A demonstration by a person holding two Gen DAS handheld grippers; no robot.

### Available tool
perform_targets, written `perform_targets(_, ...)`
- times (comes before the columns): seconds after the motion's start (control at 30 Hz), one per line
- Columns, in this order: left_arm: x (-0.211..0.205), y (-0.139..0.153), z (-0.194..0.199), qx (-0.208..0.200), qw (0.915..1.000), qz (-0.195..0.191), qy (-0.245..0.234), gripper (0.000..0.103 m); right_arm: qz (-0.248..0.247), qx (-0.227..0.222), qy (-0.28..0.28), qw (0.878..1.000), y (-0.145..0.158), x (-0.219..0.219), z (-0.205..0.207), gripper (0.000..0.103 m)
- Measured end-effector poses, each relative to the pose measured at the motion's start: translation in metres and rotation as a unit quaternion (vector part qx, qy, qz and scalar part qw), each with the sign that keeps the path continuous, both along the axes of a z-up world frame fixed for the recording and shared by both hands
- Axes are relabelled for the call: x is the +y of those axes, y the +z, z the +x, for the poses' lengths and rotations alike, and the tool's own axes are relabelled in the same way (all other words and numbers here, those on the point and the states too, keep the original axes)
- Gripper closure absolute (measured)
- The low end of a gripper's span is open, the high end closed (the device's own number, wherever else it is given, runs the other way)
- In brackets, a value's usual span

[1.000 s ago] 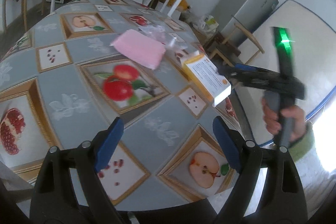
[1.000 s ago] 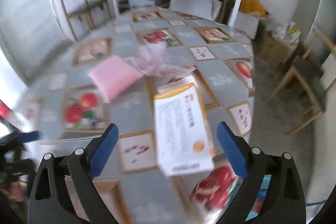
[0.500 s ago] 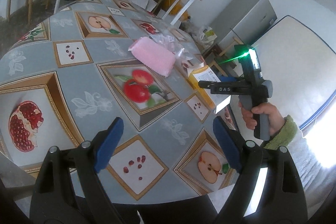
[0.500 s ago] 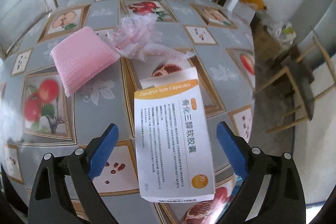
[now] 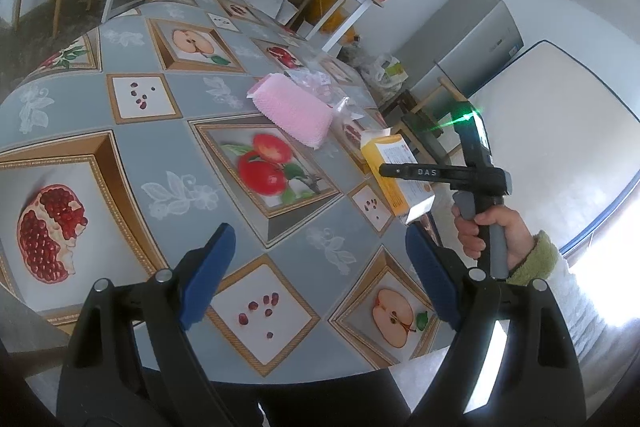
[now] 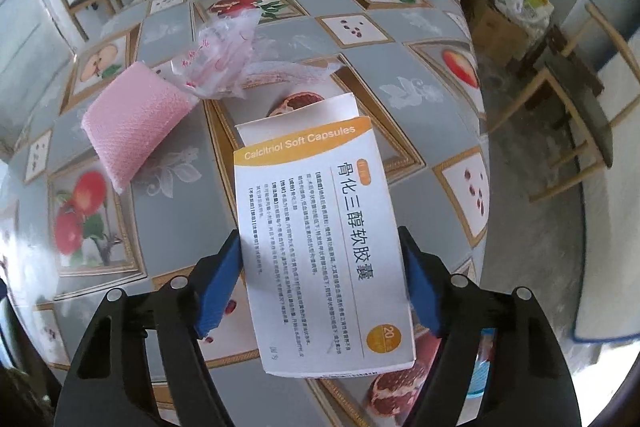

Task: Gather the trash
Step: 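Grasp the white-orange Calcitriol capsule box with the right tool, then grasp the pink mesh sponge with the left tool while the right tool holds the capsule box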

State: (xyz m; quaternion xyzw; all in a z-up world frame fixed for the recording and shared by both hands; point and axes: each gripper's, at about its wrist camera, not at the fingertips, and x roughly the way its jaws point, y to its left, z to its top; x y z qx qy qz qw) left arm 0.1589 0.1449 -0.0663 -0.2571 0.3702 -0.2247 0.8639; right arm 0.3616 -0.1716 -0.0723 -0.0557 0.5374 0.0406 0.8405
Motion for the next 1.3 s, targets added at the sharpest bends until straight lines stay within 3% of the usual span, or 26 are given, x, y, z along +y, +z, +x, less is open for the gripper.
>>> perform_targets(0.53, -0.007, -0.003, 0.004, 0.01, 0.9999, 0.005, -0.005, 0.02, 0.099, 0.002, -0.011, 0.995, 0.013, 0.003, -0.039, 0.031)
perform_targets(0.9, -0.017, -0.001, 0.007, 0.014, 0.9997, 0.021, -0.005, 0.02, 0.135, -0.005, -0.006, 0.991, 0.015, 0.001, -0.05, 0.031)
perform_targets(1.17, -0.004, 0.023, 0.024, -0.011, 0.9988, 0.047, 0.01, 0.02, 0.153, -0.021, -0.019, 0.988, 0.017, -0.015, -0.059, 0.031)
perform_targets(1.3, 0.01, 0.038, 0.057, 0.006, 0.9982, 0.049, 0.035, 0.02, 0.166, -0.025, -0.025, 0.986, 0.016, -0.024, -0.063, 0.031)
